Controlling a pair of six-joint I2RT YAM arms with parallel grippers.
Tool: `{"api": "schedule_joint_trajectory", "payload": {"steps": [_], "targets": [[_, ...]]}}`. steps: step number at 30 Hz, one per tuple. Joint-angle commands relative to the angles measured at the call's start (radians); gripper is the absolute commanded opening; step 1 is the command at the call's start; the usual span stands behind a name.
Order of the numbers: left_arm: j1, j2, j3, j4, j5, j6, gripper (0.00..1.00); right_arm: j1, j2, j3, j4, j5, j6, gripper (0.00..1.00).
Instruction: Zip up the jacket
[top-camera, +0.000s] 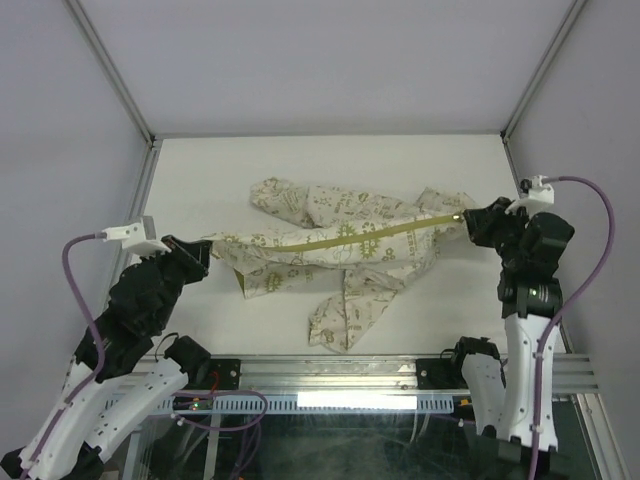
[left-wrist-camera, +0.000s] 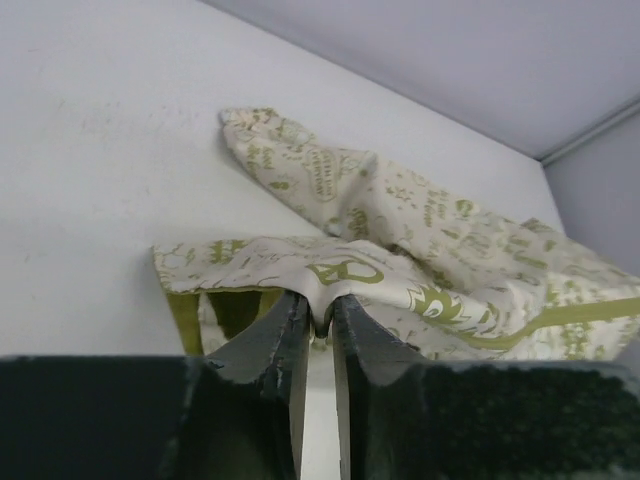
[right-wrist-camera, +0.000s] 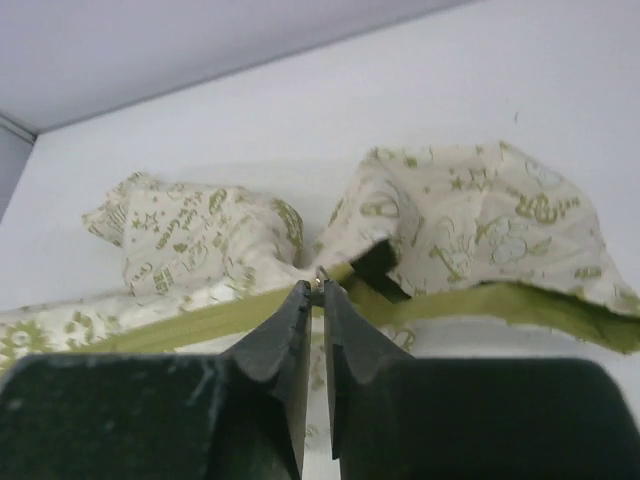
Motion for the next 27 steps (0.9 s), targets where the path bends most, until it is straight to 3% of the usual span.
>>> {"api": "schedule_joint_trajectory", "payload": {"steps": [1, 4, 8, 12, 15, 18, 27], "targets": [[0.016, -0.113, 0.025, 0.096, 0.123, 0.018, 0.18, -0.011, -0.192, 0.053, -0.032, 0.078, 0.015, 0.2], [0.014, -0.183, 0.028, 0.12, 0.139, 0.052, 0.29, -0.008, -0.291, 0.063, -0.064, 0.187, -0.009, 0.42], [0.015, -0.222, 0.039, 0.137, 0.14, 0.113, 0.58, 0.044, -0.341, 0.059, -0.09, 0.3, -0.043, 0.63], [0.013, -0.223, 0.056, 0.147, 0.095, 0.171, 0.77, 0.141, -0.417, 0.016, -0.067, 0.421, -0.079, 0.77], [0.014, -0.229, 0.047, 0.177, 0.055, 0.209, 0.87, 0.217, -0.501, -0.025, -0.046, 0.512, -0.102, 0.97], [0.014, -0.24, 0.009, 0.231, 0.023, 0.235, 0.98, 0.26, -0.577, -0.079, -0.025, 0.582, -0.083, 0.99], [0.015, -0.269, -0.141, 0.365, -0.07, 0.251, 0.99, 0.265, -0.643, -0.118, -0.014, 0.61, -0.059, 0.99]]}}
